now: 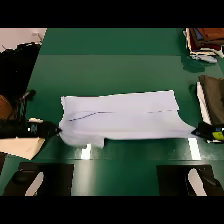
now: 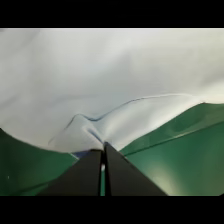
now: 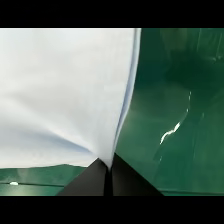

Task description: Fold the shirts.

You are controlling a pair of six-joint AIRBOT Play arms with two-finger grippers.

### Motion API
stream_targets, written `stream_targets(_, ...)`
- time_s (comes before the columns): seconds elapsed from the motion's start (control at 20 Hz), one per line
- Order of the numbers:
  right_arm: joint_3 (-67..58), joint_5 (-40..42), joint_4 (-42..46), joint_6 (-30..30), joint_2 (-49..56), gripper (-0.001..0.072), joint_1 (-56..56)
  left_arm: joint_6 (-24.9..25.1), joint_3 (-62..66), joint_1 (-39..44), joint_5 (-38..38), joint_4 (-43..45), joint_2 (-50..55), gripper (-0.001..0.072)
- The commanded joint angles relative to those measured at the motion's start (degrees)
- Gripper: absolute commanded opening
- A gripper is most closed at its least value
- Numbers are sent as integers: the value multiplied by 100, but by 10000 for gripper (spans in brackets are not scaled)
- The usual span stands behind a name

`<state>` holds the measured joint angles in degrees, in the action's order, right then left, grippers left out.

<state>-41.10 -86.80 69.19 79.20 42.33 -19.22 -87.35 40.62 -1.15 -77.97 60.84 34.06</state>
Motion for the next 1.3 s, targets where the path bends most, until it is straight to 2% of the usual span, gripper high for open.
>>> stream_targets(0.0, -745, 446, -20, 26, 872, 15, 487, 439, 490, -2, 1060, 59, 1117, 23)
stream_targets(0.25, -2046, 1132, -138, 28, 2835, 15, 1233, 533, 1287, -2, 2151, 57, 3095, 24)
stream_targets(0.5, -3139, 1274, -702, 24, 4210, 18, 1375, 511, 1751, -2, 2826, 20, 4059, 26)
stream_targets(0.55, -3324, 1270, -866, 17, 4428, 31, 1375, 483, 1753, -2, 2870, 4, 4089, 72)
stream_targets(0.6, -3482, 1270, -1019, -94, 4616, 213, 1368, 479, 1762, -2, 2894, 2, 4085, 367)
stream_targets(0.65, -3595, 1266, -1200, -243, 4747, 311, 1329, 461, 1799, -2, 2885, -2, 4085, 655)
stream_targets(0.7, -3670, 1200, -1458, -424, 4833, 313, 1268, 461, 1864, -2, 2752, 4, 4063, 660)
stream_targets(0.85, -3696, 863, -1657, -693, 4861, 333, 894, 468, 2173, -2, 2068, -7, 4050, 642)
stream_targets(0.9, -3657, 745, -1670, -741, 4859, 397, 719, 468, 2205, -2, 1919, -87, 4035, 631)
stream_targets(0.95, -3567, 636, -1668, -750, 4861, 488, 511, 492, 2205, -2, 1843, -162, 4022, 396)
stream_targets(1.0, -3429, 610, -1672, -752, 4865, 534, 334, 546, 2203, -2, 1801, -254, 4022, 89)
stream_targets(1.05, -3235, 636, -1672, -778, 4870, 534, 173, 579, 2203, 13, 1823, -313, 4022, 34)
stream_targets(1.25, -2452, 841, -1803, -1134, 5018, 532, -81, 577, 2188, 468, 1996, -341, 4057, 34)
